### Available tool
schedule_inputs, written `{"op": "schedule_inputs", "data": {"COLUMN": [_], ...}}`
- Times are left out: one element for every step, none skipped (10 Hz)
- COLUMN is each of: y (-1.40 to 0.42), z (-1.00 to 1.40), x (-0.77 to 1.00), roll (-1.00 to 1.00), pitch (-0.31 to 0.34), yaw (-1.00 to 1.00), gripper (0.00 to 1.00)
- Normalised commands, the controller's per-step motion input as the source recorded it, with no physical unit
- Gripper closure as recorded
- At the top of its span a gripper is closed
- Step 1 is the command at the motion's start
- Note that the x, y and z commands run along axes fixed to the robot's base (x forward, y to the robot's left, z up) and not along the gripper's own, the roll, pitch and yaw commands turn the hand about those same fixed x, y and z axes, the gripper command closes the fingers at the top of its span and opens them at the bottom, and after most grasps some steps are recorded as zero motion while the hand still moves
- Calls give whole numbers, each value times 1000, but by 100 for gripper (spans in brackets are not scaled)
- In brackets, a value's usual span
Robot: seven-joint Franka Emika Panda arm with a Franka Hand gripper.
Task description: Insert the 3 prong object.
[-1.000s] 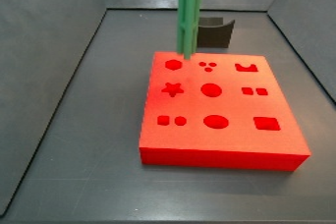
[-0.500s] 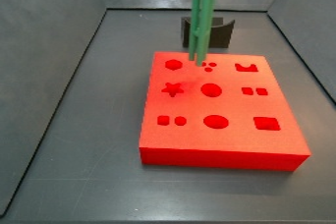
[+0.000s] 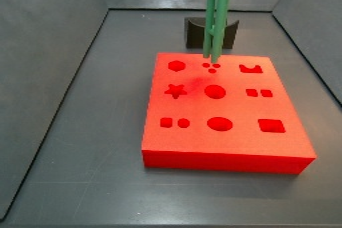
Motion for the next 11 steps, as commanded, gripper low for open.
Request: {"op": "schedule_inputs", "data": {"y": [286, 266, 29, 0, 0, 0, 126, 51, 6, 0, 0], "z": [-311, -209, -40, 0, -26, -43, -94, -86, -97, -109, -109], "x": [257, 229, 200, 0, 0, 0, -63, 0, 0, 0, 0], "roll": [0, 0, -66, -71, -4, 16, 0, 0, 0, 0, 0], "pitch": [123, 166, 60, 0, 0, 0, 0, 0, 0, 0, -3], "yaw": [-734, -714, -297, 0, 0, 0, 0, 0, 0, 0, 0], "gripper": [100, 100, 100, 100, 100, 100, 100, 100, 100, 100, 100]}}
